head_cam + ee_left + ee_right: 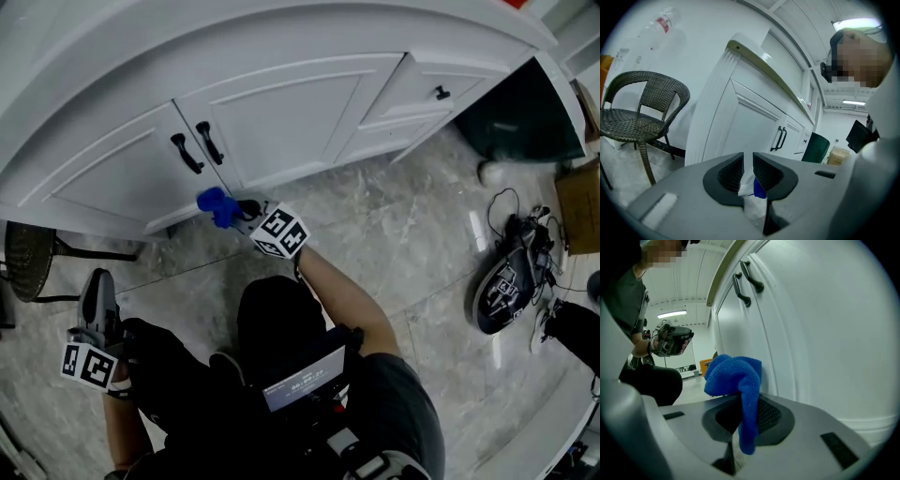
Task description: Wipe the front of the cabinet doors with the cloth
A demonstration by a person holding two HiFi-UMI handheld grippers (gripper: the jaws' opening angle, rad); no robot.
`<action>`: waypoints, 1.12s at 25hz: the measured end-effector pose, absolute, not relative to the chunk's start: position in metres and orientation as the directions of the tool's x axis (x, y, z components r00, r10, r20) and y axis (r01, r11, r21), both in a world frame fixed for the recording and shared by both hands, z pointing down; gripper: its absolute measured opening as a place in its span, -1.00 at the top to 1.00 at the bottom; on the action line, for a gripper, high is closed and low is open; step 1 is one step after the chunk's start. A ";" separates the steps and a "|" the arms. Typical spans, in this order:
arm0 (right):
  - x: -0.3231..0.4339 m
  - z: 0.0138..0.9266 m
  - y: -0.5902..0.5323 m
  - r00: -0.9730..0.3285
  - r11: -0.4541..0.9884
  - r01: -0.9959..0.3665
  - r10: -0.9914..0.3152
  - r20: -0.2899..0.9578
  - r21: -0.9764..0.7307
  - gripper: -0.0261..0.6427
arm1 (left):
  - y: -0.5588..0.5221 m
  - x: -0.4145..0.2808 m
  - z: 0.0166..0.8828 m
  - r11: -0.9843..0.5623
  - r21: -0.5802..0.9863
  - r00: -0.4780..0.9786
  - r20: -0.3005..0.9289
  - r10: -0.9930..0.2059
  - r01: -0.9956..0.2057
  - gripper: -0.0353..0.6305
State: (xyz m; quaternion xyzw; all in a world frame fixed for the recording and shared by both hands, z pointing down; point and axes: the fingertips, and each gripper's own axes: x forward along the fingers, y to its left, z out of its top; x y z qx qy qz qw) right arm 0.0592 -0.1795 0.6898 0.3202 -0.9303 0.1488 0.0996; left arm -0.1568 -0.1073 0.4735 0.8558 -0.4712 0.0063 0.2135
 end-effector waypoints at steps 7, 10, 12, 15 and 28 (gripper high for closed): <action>0.065 0.710 -0.198 -0.731 0.709 -0.679 -0.629 0.265 -0.189 0.77 | -0.105 -0.159 0.489 -0.443 0.358 0.540 0.241 -0.806 -0.822 0.71; 0.087 0.714 -0.202 -0.692 0.668 -0.720 -0.672 0.262 -0.189 0.77 | -0.108 -0.149 0.494 -0.456 0.362 0.556 0.247 -0.794 -0.813 0.71; 0.107 0.718 -0.203 -0.660 0.633 -0.750 -0.702 0.266 -0.191 0.77 | -0.108 -0.137 0.495 -0.474 0.362 0.573 0.246 -0.782 -0.802 0.71; 0.144 0.722 -0.204 -0.603 0.570 -0.798 -0.750 0.273 -0.196 0.77 | -0.110 -0.120 0.497 -0.498 0.366 0.598 0.245 -0.763 -0.786 0.71; 0.265 0.740 -0.203 -0.429 0.377 -0.900 -0.854 0.295 -0.218 0.77 | -0.115 -0.086 0.498 -0.519 0.352 0.615 0.268 -0.742 -0.779 0.71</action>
